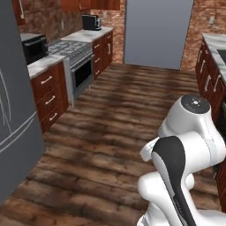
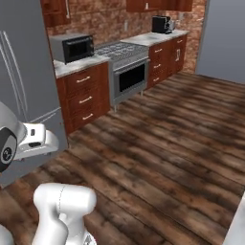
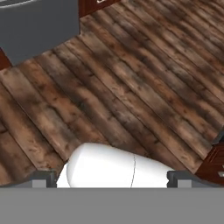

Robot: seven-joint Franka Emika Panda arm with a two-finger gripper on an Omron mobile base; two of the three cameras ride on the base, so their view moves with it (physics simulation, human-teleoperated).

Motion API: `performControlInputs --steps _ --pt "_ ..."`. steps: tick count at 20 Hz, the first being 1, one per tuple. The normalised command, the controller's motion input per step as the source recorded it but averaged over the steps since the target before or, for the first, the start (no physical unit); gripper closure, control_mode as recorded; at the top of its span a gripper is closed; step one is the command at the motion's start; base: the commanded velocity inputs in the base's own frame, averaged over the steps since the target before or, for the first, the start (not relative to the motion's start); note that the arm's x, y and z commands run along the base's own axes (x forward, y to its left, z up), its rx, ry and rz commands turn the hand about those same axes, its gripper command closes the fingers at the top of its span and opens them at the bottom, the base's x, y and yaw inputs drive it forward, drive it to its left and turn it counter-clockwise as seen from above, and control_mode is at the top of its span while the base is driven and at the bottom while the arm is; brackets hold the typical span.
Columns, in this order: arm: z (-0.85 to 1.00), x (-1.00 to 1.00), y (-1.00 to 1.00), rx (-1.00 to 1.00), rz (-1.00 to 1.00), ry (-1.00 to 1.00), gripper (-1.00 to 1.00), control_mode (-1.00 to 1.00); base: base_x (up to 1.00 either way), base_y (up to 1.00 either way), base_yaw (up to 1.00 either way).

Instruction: Move the shaker and syrup bottle from the cabinet to the dining counter.

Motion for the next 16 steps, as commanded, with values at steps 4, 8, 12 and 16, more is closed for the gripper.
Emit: performControlInputs --steps 4,8,12,16 --pt "0.00 0.00 0.00 0.00 0.00 0.00 -1.00 1.00 0.68 0.16 -0.36" --pt "0.00 0.00 0.00 0.00 0.00 0.00 -1.00 1.00 0.64 0.17 -0.42" --pt "0.00 0.00 0.00 0.00 0.00 0.00 -1.00 1.00 0.65 0.17 -0.41" --pt "0.00 0.00 0.00 0.00 0.00 0.00 -1.00 1.00 0.71 0.18 -0.36"
